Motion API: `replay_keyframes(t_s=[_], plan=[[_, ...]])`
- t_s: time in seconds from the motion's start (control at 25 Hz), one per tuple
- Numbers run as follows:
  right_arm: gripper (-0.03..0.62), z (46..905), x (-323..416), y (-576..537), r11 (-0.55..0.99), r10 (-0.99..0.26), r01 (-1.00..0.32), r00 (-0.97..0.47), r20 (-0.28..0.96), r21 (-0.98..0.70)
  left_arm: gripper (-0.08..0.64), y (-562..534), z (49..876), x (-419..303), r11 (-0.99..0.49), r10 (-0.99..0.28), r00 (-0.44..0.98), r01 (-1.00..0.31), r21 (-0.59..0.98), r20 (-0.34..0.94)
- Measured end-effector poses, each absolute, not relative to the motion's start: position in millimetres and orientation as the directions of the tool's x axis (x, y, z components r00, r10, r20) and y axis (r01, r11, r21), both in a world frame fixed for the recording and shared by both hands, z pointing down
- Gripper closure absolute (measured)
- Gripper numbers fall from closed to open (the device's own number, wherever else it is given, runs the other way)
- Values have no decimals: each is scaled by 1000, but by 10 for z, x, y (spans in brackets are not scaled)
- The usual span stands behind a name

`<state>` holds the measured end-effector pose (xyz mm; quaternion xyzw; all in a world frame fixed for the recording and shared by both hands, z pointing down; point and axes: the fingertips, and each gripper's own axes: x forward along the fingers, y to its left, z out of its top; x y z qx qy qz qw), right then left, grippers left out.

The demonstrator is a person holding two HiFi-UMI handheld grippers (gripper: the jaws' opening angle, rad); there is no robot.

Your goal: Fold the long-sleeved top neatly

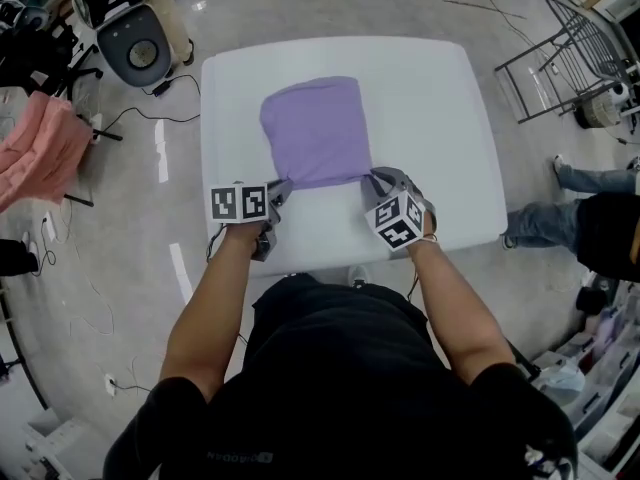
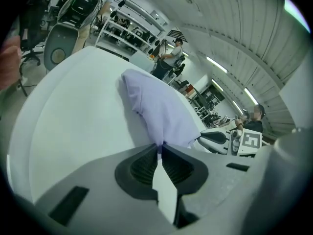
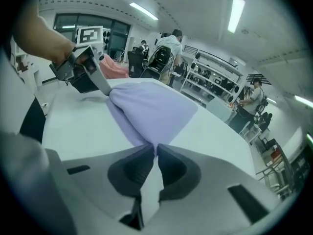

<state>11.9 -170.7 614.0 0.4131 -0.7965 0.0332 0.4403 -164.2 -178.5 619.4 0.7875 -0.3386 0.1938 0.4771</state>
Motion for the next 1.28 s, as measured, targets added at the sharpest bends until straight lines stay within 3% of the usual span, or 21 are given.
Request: replay_keyframes(t_s=[0.36,0.88,1.0,1.28], plan=[[566,6055,184,-1606,670,-646,-675,-325,691,309,537,-1662,6094,-1775,-333,-337,707,-707,624,621],[557,6383,354,-1515,685,-578,-686,-309,755,244,535,-1570,6384,-1696,-303,-368,630,-776,553,683],[507,6258,386,-1486,685,-569,-697,-327,754,214,463,-1494,6304,-1693,-316,-380,608,-794,520,697],[499,5777,598,-1273,637,-606,-764,-416,678,102,456,-1098,6014,-1710,-359,-488,511,-857,371,707]])
